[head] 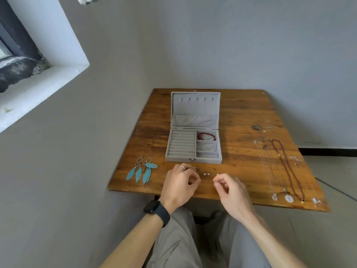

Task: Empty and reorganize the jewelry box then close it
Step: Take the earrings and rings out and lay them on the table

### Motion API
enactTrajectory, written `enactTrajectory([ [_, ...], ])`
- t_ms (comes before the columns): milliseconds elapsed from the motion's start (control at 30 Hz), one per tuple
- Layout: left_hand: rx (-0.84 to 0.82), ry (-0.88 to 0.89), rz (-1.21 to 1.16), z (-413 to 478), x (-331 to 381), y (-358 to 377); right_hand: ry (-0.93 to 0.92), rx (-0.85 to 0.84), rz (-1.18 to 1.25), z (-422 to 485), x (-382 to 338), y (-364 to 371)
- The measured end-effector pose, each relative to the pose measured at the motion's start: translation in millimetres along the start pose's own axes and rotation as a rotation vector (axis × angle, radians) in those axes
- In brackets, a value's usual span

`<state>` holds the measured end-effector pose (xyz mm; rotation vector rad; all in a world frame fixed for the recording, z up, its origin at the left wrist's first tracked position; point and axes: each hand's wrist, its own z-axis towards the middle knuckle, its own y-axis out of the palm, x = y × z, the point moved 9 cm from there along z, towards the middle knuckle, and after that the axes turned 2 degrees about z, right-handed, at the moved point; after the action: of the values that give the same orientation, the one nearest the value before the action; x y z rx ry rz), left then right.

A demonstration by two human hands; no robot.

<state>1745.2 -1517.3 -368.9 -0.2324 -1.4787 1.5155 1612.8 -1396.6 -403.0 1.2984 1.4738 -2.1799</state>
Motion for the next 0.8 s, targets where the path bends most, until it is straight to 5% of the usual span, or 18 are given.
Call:
enactTrajectory([
  [800,-0.113,0.01,0.162,5.3,6.5,30.4,0.08,0.174,-0.078,1.7,12.1,9.6],
])
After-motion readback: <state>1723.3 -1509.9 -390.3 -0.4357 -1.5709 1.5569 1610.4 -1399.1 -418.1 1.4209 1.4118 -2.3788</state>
